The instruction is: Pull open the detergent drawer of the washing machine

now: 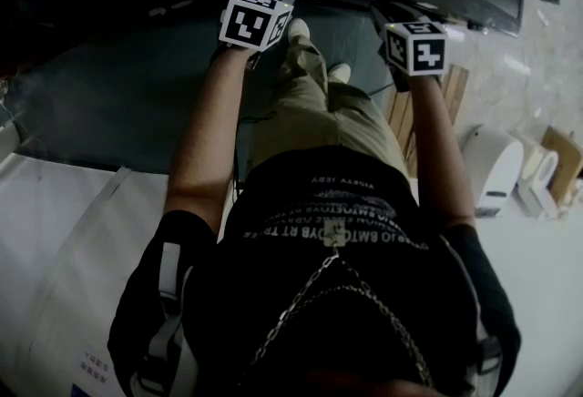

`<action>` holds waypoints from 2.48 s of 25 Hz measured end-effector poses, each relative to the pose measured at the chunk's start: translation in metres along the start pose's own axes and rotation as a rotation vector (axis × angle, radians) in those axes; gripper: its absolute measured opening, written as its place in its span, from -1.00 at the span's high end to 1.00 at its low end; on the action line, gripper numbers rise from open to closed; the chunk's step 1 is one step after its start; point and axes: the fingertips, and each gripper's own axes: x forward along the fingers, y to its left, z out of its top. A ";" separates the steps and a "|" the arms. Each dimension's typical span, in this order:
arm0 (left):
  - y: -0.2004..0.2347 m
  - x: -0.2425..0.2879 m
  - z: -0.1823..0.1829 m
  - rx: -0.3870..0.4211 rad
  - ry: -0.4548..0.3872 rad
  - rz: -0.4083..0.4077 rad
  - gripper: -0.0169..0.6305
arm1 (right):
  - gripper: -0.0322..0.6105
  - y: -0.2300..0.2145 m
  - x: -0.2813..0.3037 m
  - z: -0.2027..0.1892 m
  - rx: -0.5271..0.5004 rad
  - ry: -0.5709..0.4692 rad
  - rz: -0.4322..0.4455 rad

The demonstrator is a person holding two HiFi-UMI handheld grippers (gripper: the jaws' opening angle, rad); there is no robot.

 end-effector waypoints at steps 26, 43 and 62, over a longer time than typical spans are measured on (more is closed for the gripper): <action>-0.028 -0.018 -0.043 -0.020 0.027 -0.029 0.61 | 0.67 0.021 -0.020 -0.044 -0.029 0.071 0.045; -0.035 -0.024 -0.060 -0.014 0.071 -0.042 0.61 | 0.67 0.030 -0.026 -0.060 -0.021 0.106 0.088; -0.048 -0.034 -0.080 -0.001 0.112 -0.053 0.62 | 0.67 0.043 -0.031 -0.083 -0.026 0.151 0.152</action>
